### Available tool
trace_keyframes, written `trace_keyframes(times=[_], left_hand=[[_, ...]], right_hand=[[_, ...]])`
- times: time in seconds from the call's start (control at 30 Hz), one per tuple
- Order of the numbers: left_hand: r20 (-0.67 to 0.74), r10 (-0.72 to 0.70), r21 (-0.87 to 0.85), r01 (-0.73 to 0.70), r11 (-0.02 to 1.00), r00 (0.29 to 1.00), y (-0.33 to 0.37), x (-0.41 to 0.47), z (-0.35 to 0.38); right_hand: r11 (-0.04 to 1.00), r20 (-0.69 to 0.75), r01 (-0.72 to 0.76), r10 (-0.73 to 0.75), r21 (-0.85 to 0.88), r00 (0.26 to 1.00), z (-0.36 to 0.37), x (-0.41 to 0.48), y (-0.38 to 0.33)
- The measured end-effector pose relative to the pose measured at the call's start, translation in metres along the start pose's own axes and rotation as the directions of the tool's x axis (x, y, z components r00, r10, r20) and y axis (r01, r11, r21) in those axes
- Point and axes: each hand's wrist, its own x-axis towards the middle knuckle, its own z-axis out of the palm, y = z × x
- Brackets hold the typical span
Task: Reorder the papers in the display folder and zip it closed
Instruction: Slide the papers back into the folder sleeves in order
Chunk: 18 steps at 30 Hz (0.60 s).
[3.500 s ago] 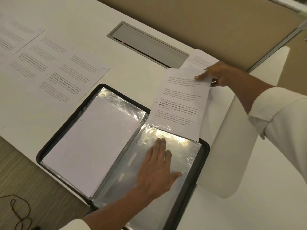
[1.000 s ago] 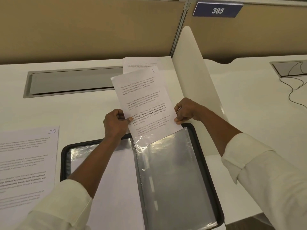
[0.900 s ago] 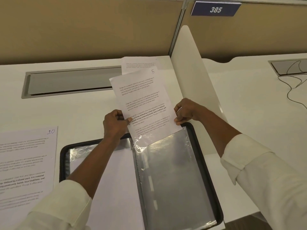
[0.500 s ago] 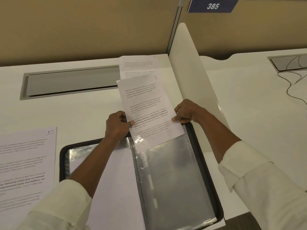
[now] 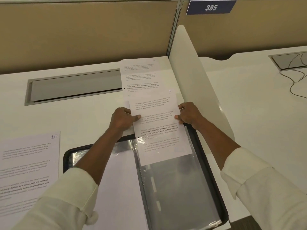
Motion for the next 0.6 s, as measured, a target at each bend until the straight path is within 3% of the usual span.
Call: trace_keyframes(times=[0.1,0.33,0.43,0.6], left_hand=[[-0.046,-0.055,-0.003,0.055,0.998,0.997,0.001,0.007,0.001],[0.087,-0.102,0.113,0.092,0.989,0.991,-0.018,-0.004,0.003],[0.064,-0.089,0.103,0.082,0.991,0.994,-0.023,-0.010,0.000],[-0.050,-0.116,-0.103,0.111,0.989,0.992,-0.013,-0.005,-0.005]], right_hand=[[0.999,-0.012,0.033,-0.033,0.014,0.999,0.001,0.000,-0.001],[0.984,-0.066,0.107,-0.098,0.144,0.993,0.002,-0.002,-0.001],[0.988,-0.106,0.144,-0.138,0.055,0.985,0.009,0.002,0.003],[0.968,-0.048,0.195,-0.205,-0.155,0.978,0.013,0.003,0.008]])
